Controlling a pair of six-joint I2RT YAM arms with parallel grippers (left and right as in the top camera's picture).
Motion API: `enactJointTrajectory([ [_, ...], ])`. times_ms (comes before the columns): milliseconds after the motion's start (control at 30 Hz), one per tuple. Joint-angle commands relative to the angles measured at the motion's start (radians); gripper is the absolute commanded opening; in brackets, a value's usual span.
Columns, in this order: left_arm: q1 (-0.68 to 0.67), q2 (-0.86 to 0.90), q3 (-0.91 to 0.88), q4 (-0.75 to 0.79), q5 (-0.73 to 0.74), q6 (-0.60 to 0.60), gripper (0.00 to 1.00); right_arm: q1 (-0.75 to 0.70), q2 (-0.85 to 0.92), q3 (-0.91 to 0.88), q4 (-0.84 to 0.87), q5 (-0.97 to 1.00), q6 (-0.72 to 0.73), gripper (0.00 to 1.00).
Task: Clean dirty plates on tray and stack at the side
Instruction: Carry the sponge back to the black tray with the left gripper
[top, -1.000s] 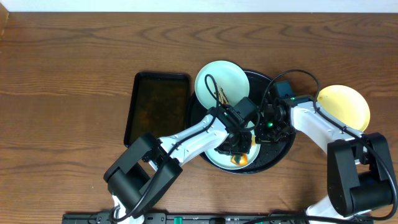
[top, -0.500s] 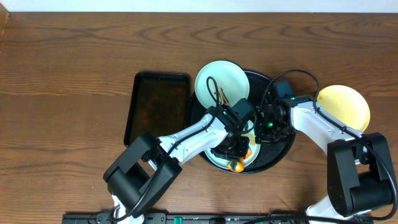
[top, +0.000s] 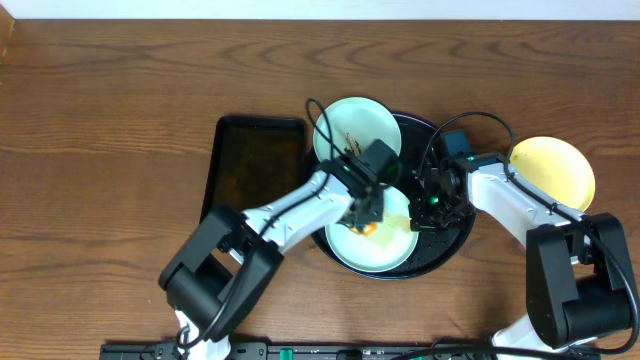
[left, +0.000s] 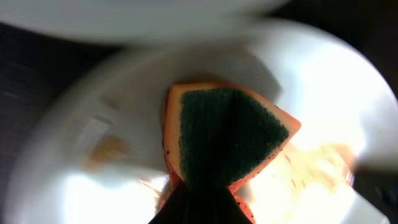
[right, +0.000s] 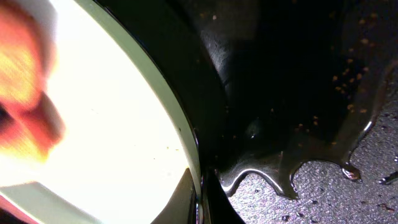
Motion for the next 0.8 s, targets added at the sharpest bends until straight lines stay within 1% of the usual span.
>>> enactJointTrajectory([
  [0, 0.076, -0.011, -0.008, -0.016, -0.107, -0.019, 0.07, -0.009, 0.013, -0.013, -0.006, 0.089, 0.004, 0.01],
  [100, 0.116, -0.037, -0.007, -0.051, -0.094, -0.018, 0.07, -0.009, 0.013, -0.013, -0.006, 0.094, 0.004, 0.01],
  [200, 0.132, -0.09, -0.005, -0.082, -0.023, 0.051, 0.08, -0.009, 0.013, -0.013, -0.001, 0.1, 0.004, 0.01],
  [267, 0.133, -0.135, -0.005, -0.097, -0.018, 0.064, 0.07, -0.009, 0.013, -0.013, 0.008, 0.1, 0.004, 0.1],
  [300, 0.133, -0.163, -0.005, -0.101, -0.018, 0.081, 0.08, -0.009, 0.013, -0.013, 0.015, 0.099, 0.004, 0.18],
  [367, 0.134, -0.21, -0.005, -0.107, -0.027, 0.111, 0.07, -0.009, 0.013, -0.013, 0.032, 0.099, 0.004, 0.22],
  [433, 0.141, -0.25, -0.005, -0.126, -0.065, 0.113, 0.08, -0.009, 0.013, -0.013, 0.044, 0.098, 0.004, 0.22],
  [467, 0.156, -0.283, -0.005, -0.159, -0.109, 0.113, 0.08, -0.009, 0.013, -0.013, 0.052, 0.098, 0.004, 0.22],
  [567, 0.194, -0.308, -0.005, -0.208, -0.154, 0.112, 0.07, -0.009, 0.013, -0.013, 0.055, 0.088, 0.004, 0.2],
  [633, 0.243, -0.312, -0.005, -0.235, -0.162, 0.112, 0.07, -0.004, 0.013, -0.015, 0.055, 0.08, 0.004, 0.18],
  [767, 0.33, -0.312, -0.005, -0.252, -0.164, 0.113, 0.08, 0.021, 0.013, -0.032, 0.068, 0.08, 0.004, 0.17],
])
